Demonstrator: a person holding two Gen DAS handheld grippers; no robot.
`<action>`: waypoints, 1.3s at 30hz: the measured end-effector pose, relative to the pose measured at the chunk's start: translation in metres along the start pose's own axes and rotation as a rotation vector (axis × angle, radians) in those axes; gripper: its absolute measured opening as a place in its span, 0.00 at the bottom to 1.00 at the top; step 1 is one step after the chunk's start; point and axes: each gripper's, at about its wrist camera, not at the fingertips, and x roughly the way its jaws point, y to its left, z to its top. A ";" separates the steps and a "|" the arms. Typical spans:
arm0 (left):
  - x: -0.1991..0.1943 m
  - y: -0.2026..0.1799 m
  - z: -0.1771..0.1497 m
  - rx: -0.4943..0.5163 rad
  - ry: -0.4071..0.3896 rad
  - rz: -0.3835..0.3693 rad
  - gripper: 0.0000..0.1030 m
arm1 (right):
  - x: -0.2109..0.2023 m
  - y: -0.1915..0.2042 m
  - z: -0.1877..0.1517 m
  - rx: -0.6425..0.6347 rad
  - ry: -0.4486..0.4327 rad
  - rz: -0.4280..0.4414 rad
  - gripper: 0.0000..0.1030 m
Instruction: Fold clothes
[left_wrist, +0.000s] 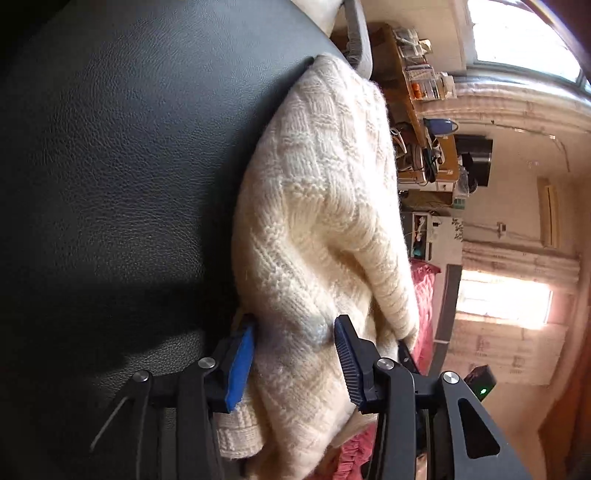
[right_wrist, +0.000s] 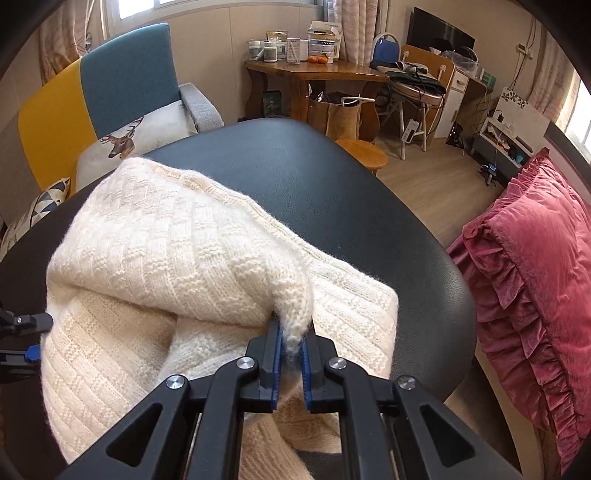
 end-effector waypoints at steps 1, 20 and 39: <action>0.000 0.002 0.000 -0.011 -0.001 -0.009 0.43 | 0.001 0.000 -0.001 -0.001 0.003 -0.001 0.08; -0.169 -0.064 -0.026 0.320 -0.408 0.063 0.00 | -0.028 0.092 -0.043 -0.090 0.010 0.194 0.06; -0.175 0.129 -0.087 0.142 -0.142 0.169 0.00 | -0.012 0.085 -0.051 0.008 0.048 -0.018 0.07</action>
